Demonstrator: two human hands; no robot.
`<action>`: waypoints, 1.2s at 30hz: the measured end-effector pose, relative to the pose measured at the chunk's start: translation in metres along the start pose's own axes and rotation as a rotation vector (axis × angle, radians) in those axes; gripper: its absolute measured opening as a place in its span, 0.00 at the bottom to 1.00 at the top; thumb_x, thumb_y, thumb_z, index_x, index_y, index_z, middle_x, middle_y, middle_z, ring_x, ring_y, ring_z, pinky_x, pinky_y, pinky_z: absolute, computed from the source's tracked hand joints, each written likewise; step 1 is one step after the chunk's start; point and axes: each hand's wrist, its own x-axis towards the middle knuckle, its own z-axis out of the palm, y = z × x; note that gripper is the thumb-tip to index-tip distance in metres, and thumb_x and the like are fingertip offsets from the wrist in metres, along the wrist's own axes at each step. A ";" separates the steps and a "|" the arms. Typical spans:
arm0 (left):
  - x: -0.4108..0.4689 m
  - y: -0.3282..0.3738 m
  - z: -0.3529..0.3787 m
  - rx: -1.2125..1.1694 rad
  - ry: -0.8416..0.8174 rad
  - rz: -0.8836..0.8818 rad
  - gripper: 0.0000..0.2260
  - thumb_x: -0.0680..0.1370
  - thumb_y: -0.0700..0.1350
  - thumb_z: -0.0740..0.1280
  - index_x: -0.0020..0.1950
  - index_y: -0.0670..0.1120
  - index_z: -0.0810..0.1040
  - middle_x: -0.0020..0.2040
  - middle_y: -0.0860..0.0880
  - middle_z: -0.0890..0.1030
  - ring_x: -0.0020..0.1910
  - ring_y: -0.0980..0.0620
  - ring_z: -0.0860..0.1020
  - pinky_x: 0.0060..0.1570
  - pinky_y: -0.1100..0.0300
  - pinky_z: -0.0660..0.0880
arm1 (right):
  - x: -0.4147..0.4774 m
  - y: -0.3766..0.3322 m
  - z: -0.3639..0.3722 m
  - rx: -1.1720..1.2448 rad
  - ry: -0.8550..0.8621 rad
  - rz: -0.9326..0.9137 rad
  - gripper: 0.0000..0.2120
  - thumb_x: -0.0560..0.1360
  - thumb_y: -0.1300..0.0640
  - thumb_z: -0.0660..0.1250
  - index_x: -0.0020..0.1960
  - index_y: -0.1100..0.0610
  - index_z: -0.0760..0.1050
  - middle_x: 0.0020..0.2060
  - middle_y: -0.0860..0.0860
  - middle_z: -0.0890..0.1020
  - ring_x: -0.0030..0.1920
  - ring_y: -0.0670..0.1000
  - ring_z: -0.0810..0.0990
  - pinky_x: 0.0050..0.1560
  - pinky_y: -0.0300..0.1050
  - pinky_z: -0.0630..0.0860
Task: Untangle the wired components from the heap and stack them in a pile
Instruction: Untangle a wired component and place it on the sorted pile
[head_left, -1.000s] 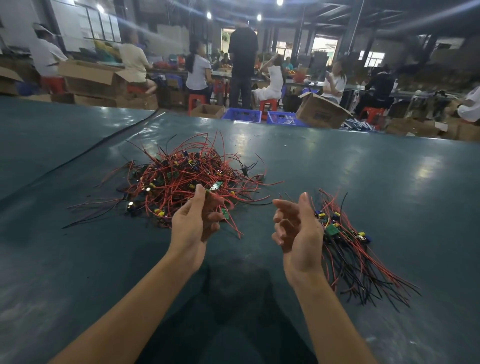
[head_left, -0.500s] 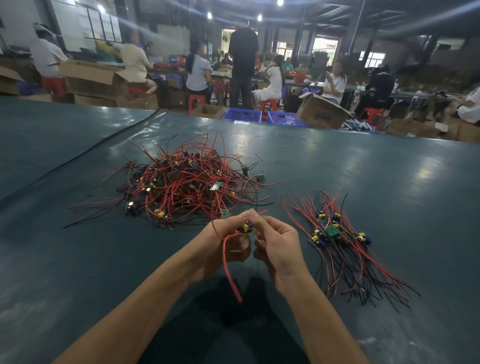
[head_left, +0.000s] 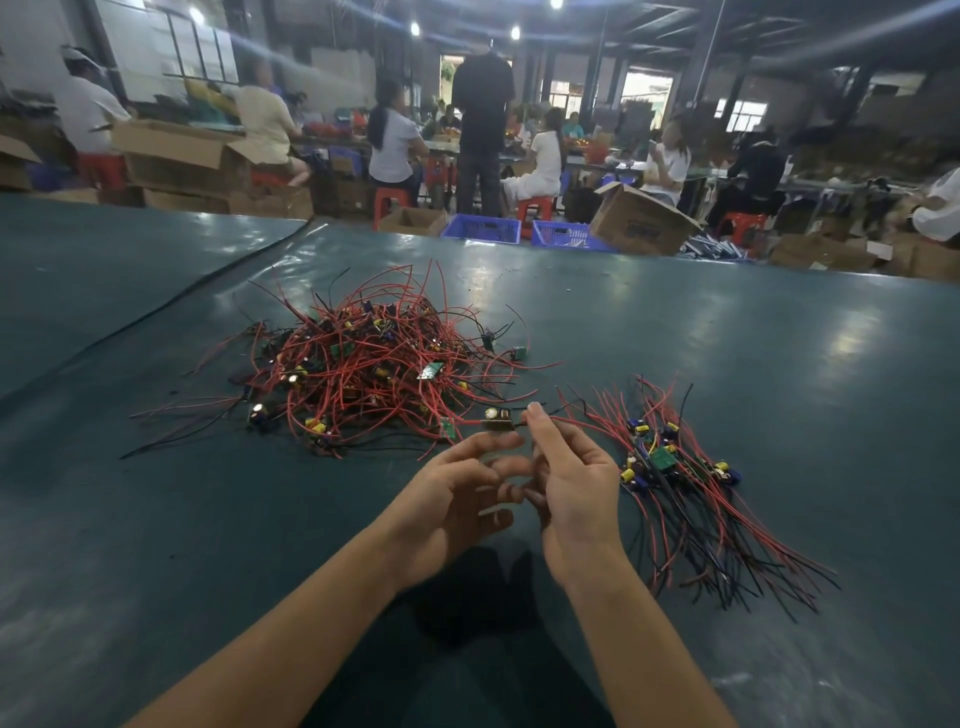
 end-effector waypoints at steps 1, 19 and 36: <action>0.000 -0.001 0.001 0.069 0.004 0.015 0.09 0.69 0.40 0.68 0.45 0.49 0.85 0.40 0.48 0.83 0.34 0.54 0.79 0.34 0.61 0.75 | 0.000 0.000 0.000 0.008 -0.024 0.005 0.08 0.69 0.53 0.75 0.31 0.51 0.83 0.27 0.49 0.78 0.27 0.49 0.76 0.27 0.39 0.75; -0.003 0.004 0.013 0.277 0.177 0.199 0.16 0.72 0.55 0.67 0.42 0.43 0.83 0.34 0.45 0.82 0.31 0.51 0.81 0.32 0.63 0.77 | -0.008 0.012 0.010 -0.095 -0.001 0.047 0.12 0.74 0.53 0.72 0.33 0.50 0.85 0.31 0.51 0.85 0.33 0.48 0.84 0.33 0.38 0.79; 0.004 -0.005 0.004 0.589 0.155 0.339 0.18 0.70 0.58 0.67 0.26 0.48 0.77 0.25 0.47 0.77 0.26 0.53 0.74 0.33 0.64 0.72 | 0.015 -0.001 -0.010 -0.033 0.313 0.067 0.14 0.78 0.55 0.68 0.34 0.56 0.83 0.23 0.46 0.64 0.20 0.42 0.59 0.19 0.35 0.60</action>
